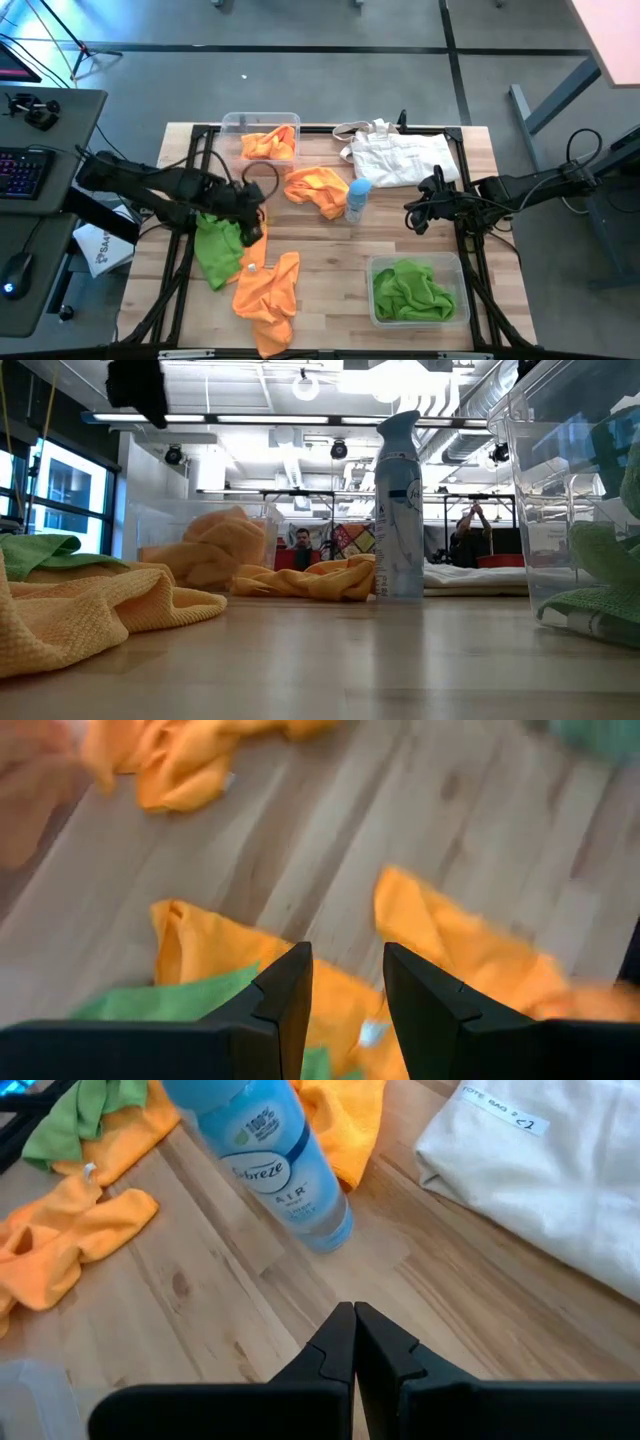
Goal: Sort microfiber towel by color & place in baskets
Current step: Put the yellow microfiber towel into the top transparent bin
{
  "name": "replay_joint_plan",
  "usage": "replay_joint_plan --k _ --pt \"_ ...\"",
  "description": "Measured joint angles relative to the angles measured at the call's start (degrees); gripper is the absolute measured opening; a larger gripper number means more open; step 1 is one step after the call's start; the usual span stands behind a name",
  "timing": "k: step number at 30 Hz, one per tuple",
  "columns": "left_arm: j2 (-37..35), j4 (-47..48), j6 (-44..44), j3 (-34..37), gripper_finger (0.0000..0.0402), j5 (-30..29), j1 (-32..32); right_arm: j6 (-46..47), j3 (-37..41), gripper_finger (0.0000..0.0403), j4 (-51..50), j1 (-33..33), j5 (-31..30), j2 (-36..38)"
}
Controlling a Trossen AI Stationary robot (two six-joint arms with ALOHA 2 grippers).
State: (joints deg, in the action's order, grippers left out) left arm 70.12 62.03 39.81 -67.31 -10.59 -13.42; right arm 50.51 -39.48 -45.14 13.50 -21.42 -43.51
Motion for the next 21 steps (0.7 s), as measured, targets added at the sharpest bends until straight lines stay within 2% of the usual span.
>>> replay_joint_plan --k 4,8,15,21 --pt "1.7 0.9 -5.2 0.0 0.0115 0.2 -3.0 -0.6 0.0 0.0000 0.0 0.0 0.0 0.0" --pt "4.6 0.9 -5.9 0.0 0.0115 -0.4 -6.4 -0.6 0.0 0.0000 0.0 0.0 0.2 0.0" --pt "14.2 0.4 -7.2 0.0 0.0115 2.6 -14.9 -0.8 0.0 0.0000 0.0 0.0 0.4 0.0" --pt "22.2 -5.3 -8.9 0.0 0.0115 2.5 -18.6 -2.2 0.0 0.0000 0.0 0.0 0.4 0.0"
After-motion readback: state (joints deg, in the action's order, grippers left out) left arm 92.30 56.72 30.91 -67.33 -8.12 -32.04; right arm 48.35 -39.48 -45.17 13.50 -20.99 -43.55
